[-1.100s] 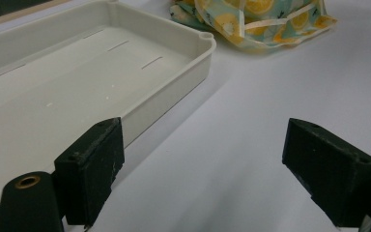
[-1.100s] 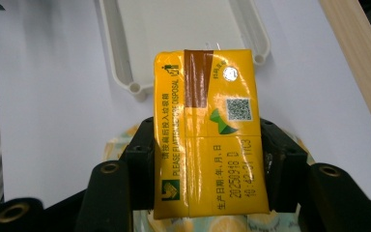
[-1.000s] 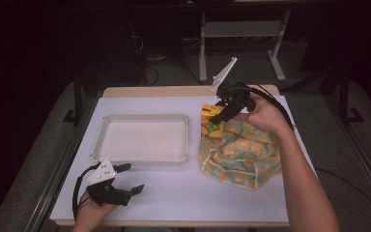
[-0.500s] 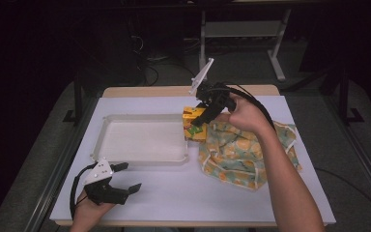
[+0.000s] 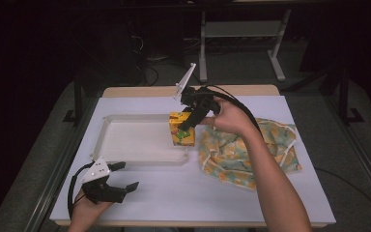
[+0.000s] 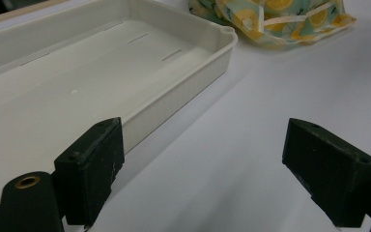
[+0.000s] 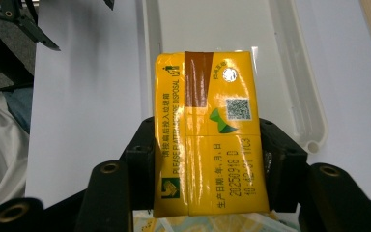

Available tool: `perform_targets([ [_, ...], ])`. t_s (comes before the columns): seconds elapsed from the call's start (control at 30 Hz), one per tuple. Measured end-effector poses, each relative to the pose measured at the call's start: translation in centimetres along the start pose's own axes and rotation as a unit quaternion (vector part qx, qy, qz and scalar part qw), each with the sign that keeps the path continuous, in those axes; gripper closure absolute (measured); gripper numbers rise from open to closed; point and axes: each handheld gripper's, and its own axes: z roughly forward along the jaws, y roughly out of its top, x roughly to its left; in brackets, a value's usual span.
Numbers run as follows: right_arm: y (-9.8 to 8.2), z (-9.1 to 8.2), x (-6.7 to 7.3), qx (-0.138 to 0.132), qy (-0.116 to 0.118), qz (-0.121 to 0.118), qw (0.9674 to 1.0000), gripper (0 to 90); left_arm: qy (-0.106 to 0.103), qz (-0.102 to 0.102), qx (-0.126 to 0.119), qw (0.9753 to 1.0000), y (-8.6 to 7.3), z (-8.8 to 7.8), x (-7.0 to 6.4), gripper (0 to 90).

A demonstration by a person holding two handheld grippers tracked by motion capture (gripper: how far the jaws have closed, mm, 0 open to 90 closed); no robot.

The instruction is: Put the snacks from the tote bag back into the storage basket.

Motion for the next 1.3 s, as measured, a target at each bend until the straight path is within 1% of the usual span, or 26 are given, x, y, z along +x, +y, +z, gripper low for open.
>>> perform_targets([
  [0.13, 0.5, 0.4, 0.1, 0.003, 0.001, -0.004, 1.0, 48.3, 0.001, -0.002, 0.0, 1.0, 0.0, 0.0, 0.0, 14.3],
  [0.17, 0.7, 0.6, 0.2, 0.002, 0.003, -0.008, 1.0, 48.3, 0.002, -0.002, 0.001, 1.0, 0.0, 0.0, 0.0, 14.3],
  [0.3, 1.1, 1.1, 0.4, 0.002, 0.006, -0.01, 0.9999, 48.3, 0.005, 0.004, 0.002, 1.0, -0.1, -0.1, 0.2, 14.3],
  [0.4, 1.6, 1.7, 0.5, 0.002, 0.011, -0.014, 0.9998, 48.3, 0.007, 0.003, 0.003, 1.0, -0.2, -0.2, 0.4, 14.3],
  [0.43, 1.9, 2.1, 0.7, 0.006, 0.013, -0.017, 0.9998, 48.3, 0.008, -0.003, 0.001, 1.0, -0.2, -0.3, 0.4, 14.3],
  [0.5, 2.0, 2.3, 0.7, 0.006, 0.012, -0.016, 0.9998, 48.3, 0.009, -0.003, 0.0, 1.0, -0.2, -0.3, 0.5, 14.3],
  [0.6, 2.3, 3.0, 0.7, 0.009, 0.014, -0.021, 0.9996, 48.3, 0.009, -0.007, -0.001, 0.9999, -0.3, -0.3, 0.5, 14.3],
  [0.77, 2.4, 3.6, 0.8, 0.013, 0.017, -0.017, 0.9996, 48.3, 0.008, -0.012, -0.001, 0.9999, -0.3, -0.4, 0.5, 14.3],
  [0.8, 2.4, 3.8, 0.8, 0.013, 0.018, -0.021, 0.9995, 48.3, 0.009, -0.009, -0.001, 0.9999, -0.3, -0.4, 0.5, 14.3],
  [0.83, 2.5, 4.1, 0.8, 0.016, 0.019, -0.019, 0.9995, 48.3, 0.01, -0.006, -0.001, 0.9999, -0.3, -0.4, 0.5, 14.3],
  [1.0, 2.3, 4.8, 0.6, 0.014, 0.021, -0.016, 0.9996, 48.3, 0.009, -0.007, -0.002, 0.9999, -0.3, -0.4, 0.5, 14.3],
  [1.03, 2.2, 5.2, 0.5, 0.016, 0.024, -0.013, 0.9995, 48.3, 0.009, -0.005, -0.001, 0.9999, -0.2, -0.4, 0.6, 14.3],
  [1.1, 2.2, 5.3, 0.4, 0.015, 0.023, -0.017, 0.9995, 48.3, 0.009, -0.005, 0.0, 0.9999, -0.3, -0.4, 0.6, 14.3],
  [1.17, 2.1, 5.7, 0.4, 0.015, 0.022, -0.01, 0.9996, 48.3, 0.01, -0.007, 0.0, 0.9999, -0.3, -0.4, 0.6, 14.3],
  [1.3, 2.1, 6.2, 0.4, 0.017, 0.026, -0.01, 0.9995, 48.3, 0.009, -0.006, 0.001, 0.9999, -0.2, -0.5, 0.6, 14.3],
])
